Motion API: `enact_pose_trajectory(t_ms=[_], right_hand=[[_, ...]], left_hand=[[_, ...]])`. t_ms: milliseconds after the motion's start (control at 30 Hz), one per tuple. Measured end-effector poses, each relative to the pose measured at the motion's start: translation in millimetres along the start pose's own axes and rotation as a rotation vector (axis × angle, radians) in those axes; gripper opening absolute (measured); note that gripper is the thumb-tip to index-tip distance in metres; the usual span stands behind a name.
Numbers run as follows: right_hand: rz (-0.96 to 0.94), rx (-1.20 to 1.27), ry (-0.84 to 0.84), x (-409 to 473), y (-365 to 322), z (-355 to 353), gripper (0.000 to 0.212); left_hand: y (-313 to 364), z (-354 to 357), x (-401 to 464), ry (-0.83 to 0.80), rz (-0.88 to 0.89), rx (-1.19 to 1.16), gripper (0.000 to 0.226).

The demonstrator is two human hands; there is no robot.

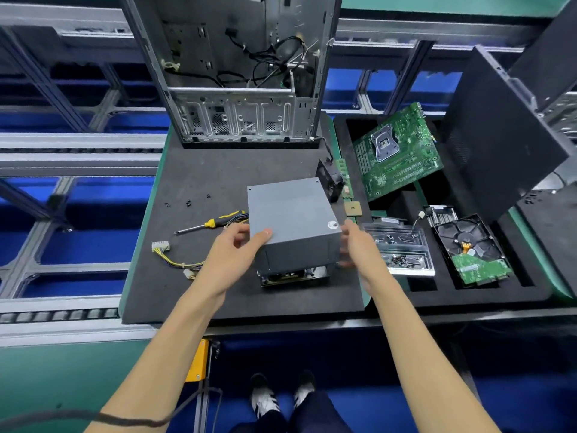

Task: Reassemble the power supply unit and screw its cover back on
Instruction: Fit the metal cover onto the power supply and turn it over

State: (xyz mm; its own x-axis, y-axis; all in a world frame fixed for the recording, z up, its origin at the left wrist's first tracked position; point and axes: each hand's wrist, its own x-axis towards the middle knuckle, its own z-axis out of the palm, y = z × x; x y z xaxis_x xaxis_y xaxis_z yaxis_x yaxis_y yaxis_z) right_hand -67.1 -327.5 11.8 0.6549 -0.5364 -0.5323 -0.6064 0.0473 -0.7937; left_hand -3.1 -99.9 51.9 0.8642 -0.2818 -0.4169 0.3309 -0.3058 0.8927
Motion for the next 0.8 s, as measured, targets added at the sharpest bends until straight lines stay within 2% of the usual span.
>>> enact_pose_trajectory(t_ms=[67, 133, 200, 333, 367, 467, 500, 633, 800], right_hand=[[0.026, 0.063, -0.084, -6.2, 1.8, 3.2, 0.052], [0.003, 0.032, -0.095, -9.1, -0.9, 6.9, 0.065], [-0.010, 0.001, -0.068, -8.2, -1.4, 9.1, 0.075], [-0.035, 0.078, -0.119, -2.2, -3.4, 16.3, 0.090], [-0.045, 0.097, -0.144, -0.8, -7.0, 18.5, 0.088], [-0.110, 0.226, -0.224, 13.3, -7.1, 23.1, 0.049], [-0.131, 0.267, -0.245, 20.1, -4.2, 24.2, 0.042], [-0.219, 0.279, -0.265, 25.3, -1.6, 25.2, 0.039], [-0.365, 0.255, -0.230, 15.2, -11.0, 23.8, 0.030]], left_hand=[[-3.5, 4.6, -2.0, -0.067, -0.018, -0.062, 0.022], [-3.8, 9.1, -3.8, -0.102, -0.030, -0.125, 0.021], [-2.0, 13.0, -3.0, -0.093, -0.014, -0.166, 0.022], [3.2, 12.6, 6.0, -0.056, -0.009, -0.181, 0.023], [5.7, 10.5, 10.3, -0.048, -0.012, -0.180, 0.023], [14.9, 4.4, 27.5, 0.001, -0.006, -0.206, 0.021], [17.3, 2.3, 33.3, 0.034, -0.001, -0.196, 0.021], [17.3, 1.4, 45.4, 0.152, 0.046, -0.133, 0.024], [12.3, 6.7, 48.4, 0.113, 0.040, -0.240, 0.021]])
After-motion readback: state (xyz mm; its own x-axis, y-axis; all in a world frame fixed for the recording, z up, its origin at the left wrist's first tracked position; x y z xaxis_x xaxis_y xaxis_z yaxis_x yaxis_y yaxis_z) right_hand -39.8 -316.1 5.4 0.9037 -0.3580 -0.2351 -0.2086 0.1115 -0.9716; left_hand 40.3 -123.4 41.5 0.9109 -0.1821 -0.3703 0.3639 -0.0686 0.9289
